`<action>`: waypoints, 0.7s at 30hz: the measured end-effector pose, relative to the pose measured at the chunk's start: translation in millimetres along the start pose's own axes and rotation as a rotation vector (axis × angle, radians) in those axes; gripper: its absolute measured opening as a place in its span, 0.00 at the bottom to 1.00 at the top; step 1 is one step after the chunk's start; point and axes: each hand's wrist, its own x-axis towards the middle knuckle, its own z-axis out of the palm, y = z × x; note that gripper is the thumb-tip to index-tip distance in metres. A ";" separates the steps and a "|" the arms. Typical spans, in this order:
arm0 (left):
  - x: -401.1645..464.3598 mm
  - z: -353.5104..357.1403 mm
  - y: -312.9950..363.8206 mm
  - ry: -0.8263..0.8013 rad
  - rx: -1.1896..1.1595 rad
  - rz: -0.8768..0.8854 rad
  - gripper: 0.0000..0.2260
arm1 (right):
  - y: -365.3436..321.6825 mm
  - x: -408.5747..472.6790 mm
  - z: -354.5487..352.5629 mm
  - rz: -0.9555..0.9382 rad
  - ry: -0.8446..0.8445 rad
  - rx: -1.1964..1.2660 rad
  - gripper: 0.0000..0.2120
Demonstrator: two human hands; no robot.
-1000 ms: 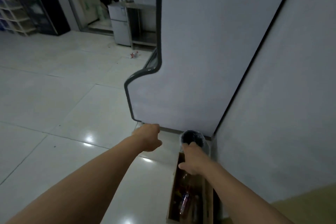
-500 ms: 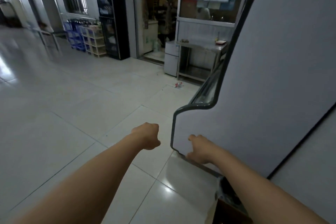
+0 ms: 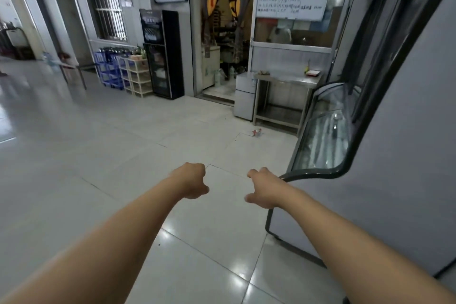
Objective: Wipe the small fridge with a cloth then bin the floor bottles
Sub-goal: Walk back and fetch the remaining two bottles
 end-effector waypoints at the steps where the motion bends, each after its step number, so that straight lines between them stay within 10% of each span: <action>1: 9.8 -2.2 -8.9 -0.003 -0.001 0.004 0.20 | -6.7 11.5 -0.4 0.006 -0.004 -0.002 0.29; 21: 385.9 -88.5 -92.4 -0.006 -0.033 0.006 0.21 | -19.0 412.2 -99.5 0.069 -0.042 0.060 0.32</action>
